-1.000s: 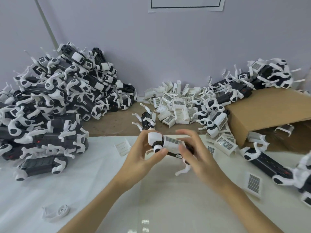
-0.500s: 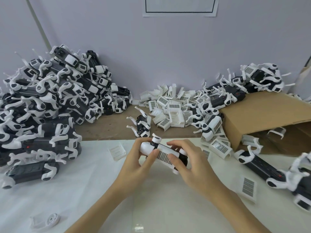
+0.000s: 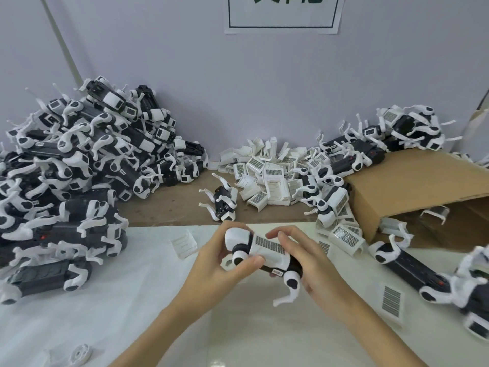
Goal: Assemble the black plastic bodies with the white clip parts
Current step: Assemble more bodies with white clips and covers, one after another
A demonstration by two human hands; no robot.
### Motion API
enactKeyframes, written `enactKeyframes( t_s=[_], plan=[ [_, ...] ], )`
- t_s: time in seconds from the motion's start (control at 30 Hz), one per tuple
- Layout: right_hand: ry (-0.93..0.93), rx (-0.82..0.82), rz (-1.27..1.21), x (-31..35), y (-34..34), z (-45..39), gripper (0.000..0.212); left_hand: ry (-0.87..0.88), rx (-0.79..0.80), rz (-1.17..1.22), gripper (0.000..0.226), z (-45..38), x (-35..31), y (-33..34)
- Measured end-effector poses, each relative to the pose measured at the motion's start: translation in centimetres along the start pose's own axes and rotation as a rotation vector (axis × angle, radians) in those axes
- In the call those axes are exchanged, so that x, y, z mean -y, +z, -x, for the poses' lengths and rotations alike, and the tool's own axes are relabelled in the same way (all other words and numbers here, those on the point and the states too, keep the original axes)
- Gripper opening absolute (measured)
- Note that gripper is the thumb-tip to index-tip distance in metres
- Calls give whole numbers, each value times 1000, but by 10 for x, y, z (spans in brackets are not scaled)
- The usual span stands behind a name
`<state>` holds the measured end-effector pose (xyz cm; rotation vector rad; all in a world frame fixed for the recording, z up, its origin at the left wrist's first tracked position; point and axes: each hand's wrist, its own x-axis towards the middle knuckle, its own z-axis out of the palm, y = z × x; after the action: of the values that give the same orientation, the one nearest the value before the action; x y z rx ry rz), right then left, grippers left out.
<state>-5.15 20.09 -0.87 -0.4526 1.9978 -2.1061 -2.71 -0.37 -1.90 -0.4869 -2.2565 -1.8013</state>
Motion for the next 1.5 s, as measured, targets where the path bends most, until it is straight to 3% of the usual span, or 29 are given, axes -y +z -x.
enactKeyframes(
  t_s=[0.07,0.13,0.27,0.4,0.5,0.57,0.63,0.7,0.8,0.87,0.93,1.0,1.17,1.33,1.5],
  plan=[
    [-68,44,40,-3,2,0,30,-40,-100,100,39,-2,1,3],
    [-206,65,230,-7,4,1,34,-121,-200,168,44,-4,2,3],
    [-362,4,549,-17,7,-1,46,-235,-258,221,44,-6,8,0],
    [-364,9,656,-11,1,-1,45,-228,-284,200,44,-6,10,8],
    [-260,43,829,-1,-3,1,48,-264,-339,227,47,-5,10,9],
    [-232,20,875,3,-4,2,34,-311,-320,306,59,-6,11,6],
    [-194,-56,768,11,-9,-5,18,-326,-285,389,70,-8,11,4],
    [-99,-135,485,29,-24,-20,24,-297,-289,421,73,-10,16,2],
    [-144,-281,-321,76,-68,-41,17,-269,-298,355,69,-11,23,2],
    [-138,-319,-803,92,-98,-52,55,-267,-286,335,66,-10,28,3],
    [-5,-287,-768,89,-109,-58,66,-257,-257,303,63,-10,29,3],
    [72,-215,-598,69,-97,-60,60,-257,-218,266,63,-9,27,4],
    [177,-144,-530,18,-47,-56,43,-210,-197,62,55,-4,20,8],
    [256,-93,-549,-15,-22,-58,41,-79,-331,-399,31,-16,32,1],
    [242,-62,-538,-22,-19,-59,42,-28,-447,-616,10,-58,41,-35]
  ],
)
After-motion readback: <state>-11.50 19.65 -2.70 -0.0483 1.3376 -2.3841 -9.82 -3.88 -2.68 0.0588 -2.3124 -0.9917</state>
